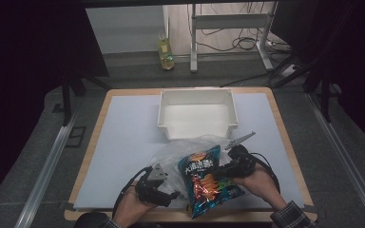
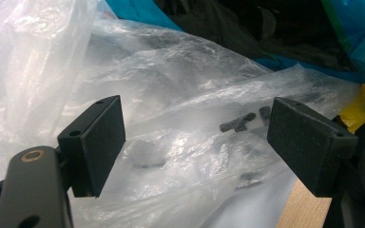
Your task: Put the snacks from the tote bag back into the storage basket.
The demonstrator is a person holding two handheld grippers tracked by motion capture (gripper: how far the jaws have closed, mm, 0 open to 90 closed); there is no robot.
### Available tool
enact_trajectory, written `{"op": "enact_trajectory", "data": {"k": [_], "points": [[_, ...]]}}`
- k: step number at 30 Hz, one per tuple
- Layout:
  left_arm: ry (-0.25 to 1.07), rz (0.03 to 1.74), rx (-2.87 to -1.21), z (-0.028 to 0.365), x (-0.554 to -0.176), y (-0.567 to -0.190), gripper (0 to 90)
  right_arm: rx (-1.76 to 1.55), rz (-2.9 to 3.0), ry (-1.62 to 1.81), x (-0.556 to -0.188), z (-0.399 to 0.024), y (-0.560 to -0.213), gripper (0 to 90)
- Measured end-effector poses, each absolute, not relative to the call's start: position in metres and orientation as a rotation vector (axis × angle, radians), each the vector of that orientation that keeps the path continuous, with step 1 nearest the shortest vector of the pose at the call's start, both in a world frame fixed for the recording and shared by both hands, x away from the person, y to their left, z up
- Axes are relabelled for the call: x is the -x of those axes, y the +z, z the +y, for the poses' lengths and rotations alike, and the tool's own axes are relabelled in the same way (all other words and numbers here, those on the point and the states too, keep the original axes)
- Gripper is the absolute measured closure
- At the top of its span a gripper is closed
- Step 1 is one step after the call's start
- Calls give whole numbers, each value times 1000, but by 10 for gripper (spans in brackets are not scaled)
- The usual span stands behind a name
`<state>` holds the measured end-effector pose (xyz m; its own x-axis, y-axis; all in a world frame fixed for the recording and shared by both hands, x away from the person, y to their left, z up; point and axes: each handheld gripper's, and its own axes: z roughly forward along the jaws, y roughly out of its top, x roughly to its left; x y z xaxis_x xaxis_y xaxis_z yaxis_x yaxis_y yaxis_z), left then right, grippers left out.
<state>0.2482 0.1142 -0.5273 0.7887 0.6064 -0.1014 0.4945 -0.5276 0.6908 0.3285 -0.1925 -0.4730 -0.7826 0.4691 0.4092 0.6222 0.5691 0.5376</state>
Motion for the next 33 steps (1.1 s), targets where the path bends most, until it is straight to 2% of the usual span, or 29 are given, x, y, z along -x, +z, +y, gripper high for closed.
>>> {"op": "enact_trajectory", "data": {"k": [3, 11, 33], "points": [[191, 826, -2228, 116, -250, -528, 197, 904, -2574, -1041, -326, -193, -471, 895], [163, 894, -2226, 118, -255, -534, 192, 870, -2615, -1095, -313, -193, -460, 898], [178, 885, -2214, 119, -254, -539, 156, 890, -2586, -1241, -273, -234, -430, 898]]}}
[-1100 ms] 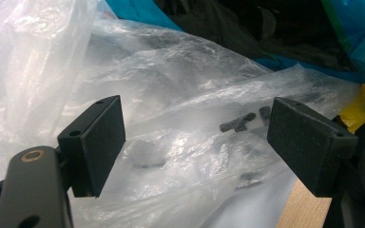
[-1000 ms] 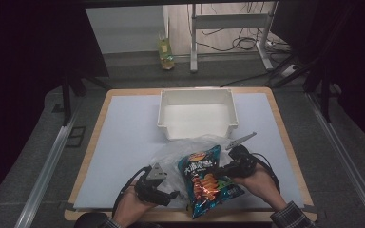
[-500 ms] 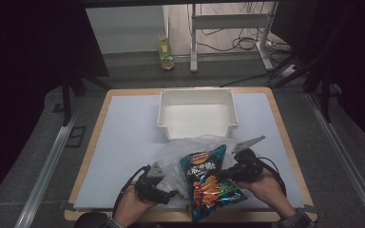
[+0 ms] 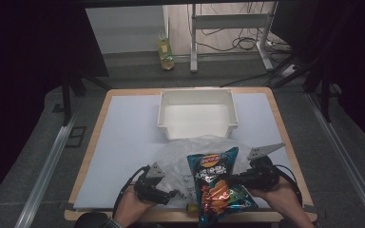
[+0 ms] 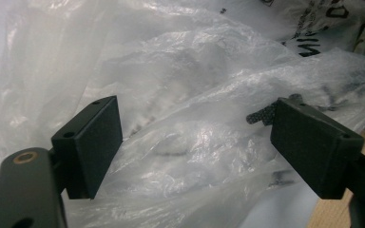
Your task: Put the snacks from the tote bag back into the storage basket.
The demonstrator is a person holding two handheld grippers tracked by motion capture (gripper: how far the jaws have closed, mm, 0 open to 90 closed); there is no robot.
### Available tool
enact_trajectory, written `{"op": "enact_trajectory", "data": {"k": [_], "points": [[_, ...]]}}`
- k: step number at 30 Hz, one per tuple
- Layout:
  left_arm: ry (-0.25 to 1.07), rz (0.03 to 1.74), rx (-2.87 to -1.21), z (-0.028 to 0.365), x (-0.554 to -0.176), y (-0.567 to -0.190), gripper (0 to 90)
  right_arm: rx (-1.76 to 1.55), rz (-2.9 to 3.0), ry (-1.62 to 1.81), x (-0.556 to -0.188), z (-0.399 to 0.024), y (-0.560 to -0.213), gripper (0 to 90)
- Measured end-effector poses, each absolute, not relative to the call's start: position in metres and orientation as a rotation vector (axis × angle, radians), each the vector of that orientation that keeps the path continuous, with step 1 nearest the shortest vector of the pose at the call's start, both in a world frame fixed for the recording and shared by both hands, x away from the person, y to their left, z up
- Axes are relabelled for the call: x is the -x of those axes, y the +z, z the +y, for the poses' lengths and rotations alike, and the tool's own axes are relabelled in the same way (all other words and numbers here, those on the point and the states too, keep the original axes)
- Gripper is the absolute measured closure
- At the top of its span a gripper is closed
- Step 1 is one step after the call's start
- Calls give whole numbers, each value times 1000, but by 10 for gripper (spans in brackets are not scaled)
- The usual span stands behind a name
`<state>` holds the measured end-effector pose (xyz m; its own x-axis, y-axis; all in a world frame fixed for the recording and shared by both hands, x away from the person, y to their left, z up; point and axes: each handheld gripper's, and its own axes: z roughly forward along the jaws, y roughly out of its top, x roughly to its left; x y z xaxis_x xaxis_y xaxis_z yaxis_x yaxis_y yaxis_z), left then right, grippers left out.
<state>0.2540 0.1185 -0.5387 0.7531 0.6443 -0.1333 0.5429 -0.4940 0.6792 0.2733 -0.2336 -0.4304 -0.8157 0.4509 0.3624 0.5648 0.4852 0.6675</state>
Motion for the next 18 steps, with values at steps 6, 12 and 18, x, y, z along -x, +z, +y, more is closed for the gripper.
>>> {"op": "enact_trajectory", "data": {"k": [6, 12, 18], "points": [[179, 856, -2196, 119, -252, -533, 137, 892, -2581, -1277, -268, -241, -421, 898], [183, 812, -2165, 117, -246, -527, 116, 877, -2582, -1323, -264, -242, -409, 898], [194, 719, -2137, 116, -239, -519, 86, 859, -2589, -1354, -269, -237, -403, 898]]}}
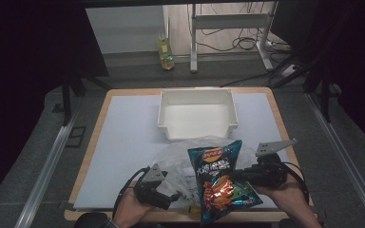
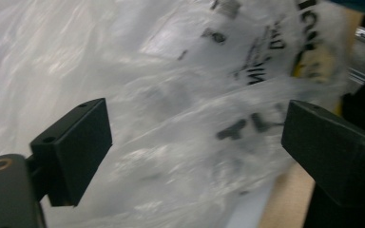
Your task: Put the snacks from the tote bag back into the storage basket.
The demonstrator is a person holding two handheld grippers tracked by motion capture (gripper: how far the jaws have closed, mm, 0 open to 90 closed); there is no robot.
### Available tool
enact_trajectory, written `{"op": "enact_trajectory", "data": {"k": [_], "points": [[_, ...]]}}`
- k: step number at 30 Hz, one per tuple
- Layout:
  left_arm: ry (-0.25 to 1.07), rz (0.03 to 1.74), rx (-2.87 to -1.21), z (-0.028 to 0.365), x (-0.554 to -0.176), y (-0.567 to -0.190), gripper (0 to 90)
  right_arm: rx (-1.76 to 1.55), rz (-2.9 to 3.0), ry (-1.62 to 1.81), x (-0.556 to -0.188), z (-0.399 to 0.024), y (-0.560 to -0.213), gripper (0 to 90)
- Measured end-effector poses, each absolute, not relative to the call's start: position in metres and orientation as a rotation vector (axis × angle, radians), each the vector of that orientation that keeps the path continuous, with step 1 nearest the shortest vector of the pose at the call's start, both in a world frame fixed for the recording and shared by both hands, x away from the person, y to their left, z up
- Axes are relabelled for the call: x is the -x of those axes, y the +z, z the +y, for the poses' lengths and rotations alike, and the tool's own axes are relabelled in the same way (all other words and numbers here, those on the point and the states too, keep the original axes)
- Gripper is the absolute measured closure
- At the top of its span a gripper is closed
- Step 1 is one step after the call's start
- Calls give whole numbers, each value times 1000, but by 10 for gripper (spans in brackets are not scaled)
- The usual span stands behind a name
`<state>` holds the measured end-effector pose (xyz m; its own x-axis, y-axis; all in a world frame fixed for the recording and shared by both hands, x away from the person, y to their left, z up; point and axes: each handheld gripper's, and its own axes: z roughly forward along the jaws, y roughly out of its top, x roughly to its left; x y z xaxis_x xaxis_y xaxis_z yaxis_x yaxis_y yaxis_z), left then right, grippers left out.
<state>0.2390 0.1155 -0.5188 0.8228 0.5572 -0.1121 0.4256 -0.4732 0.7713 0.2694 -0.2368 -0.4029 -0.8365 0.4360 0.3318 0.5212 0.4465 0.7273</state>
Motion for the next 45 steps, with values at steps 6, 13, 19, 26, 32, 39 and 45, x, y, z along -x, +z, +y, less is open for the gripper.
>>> {"op": "enact_trajectory", "data": {"k": [6, 13, 19, 26, 32, 39, 45], "points": [[235, 692, -2127, 114, -235, -516, 78, 855, -2583, -1401, -278, -231, -397, 898], [281, 677, -2100, 119, -232, -513, 78, 875, -2587, -1444, -287, -227, -394, 898], [314, 690, -2086, 123, -231, -513, 64, 891, -2585, -1471, -298, -224, -394, 898], [380, 726, -2072, 128, -231, -512, 41, 909, -2605, -1494, -309, -220, -395, 898], [405, 761, -2065, 134, -234, -512, 18, 913, -2602, -1523, -318, -217, -396, 898], [415, 783, -2087, 136, -237, -515, 14, 921, -2601, -1550, -328, -213, -395, 898], [421, 795, -2066, 140, -237, -514, 6, 945, -2585, -1596, -337, -212, -392, 898]]}}
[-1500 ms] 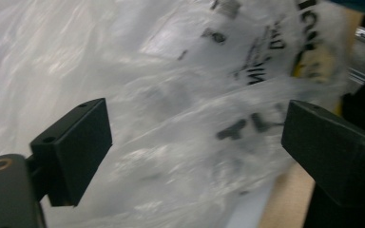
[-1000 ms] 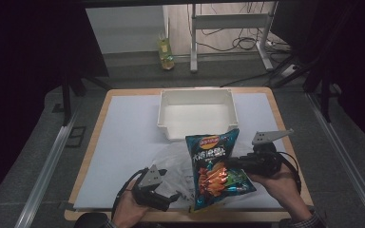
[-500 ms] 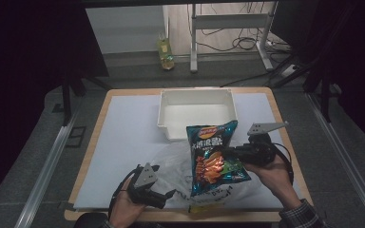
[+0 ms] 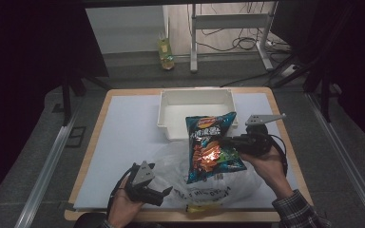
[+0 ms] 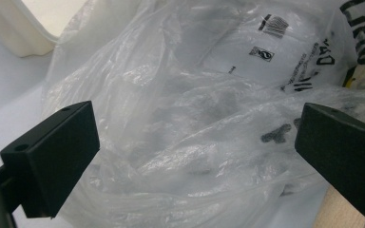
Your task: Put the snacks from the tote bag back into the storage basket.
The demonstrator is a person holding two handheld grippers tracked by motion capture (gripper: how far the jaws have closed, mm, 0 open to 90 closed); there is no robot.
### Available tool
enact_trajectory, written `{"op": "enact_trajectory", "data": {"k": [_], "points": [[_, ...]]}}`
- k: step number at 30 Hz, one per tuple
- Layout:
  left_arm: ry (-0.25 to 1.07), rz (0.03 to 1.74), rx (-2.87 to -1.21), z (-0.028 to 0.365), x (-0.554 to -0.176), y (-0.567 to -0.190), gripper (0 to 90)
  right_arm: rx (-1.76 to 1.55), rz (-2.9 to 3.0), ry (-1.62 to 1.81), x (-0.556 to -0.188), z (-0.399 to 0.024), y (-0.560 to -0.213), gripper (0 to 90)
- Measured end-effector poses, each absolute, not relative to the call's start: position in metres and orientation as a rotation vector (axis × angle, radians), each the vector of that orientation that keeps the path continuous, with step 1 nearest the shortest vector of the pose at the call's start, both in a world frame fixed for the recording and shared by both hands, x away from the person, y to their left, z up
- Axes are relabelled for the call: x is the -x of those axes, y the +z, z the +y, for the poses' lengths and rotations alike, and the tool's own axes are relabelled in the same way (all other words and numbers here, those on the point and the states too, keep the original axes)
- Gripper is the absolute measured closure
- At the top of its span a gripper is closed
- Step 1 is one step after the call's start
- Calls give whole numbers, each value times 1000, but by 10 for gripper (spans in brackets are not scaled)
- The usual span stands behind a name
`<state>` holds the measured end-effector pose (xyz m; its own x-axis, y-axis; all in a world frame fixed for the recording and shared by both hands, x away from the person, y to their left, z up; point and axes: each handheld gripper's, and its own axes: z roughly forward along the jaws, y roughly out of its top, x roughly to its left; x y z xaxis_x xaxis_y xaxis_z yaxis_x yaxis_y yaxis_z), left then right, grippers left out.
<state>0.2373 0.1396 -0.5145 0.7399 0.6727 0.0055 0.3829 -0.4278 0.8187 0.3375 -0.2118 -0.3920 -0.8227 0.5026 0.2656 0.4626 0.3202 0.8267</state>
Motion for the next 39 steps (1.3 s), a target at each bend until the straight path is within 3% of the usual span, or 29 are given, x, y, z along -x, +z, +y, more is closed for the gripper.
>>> {"op": "enact_trajectory", "data": {"k": [39], "points": [[403, 787, -2106, 136, -240, -519, 5, -1011, 2365, 1579, -416, -199, -403, 898]]}}
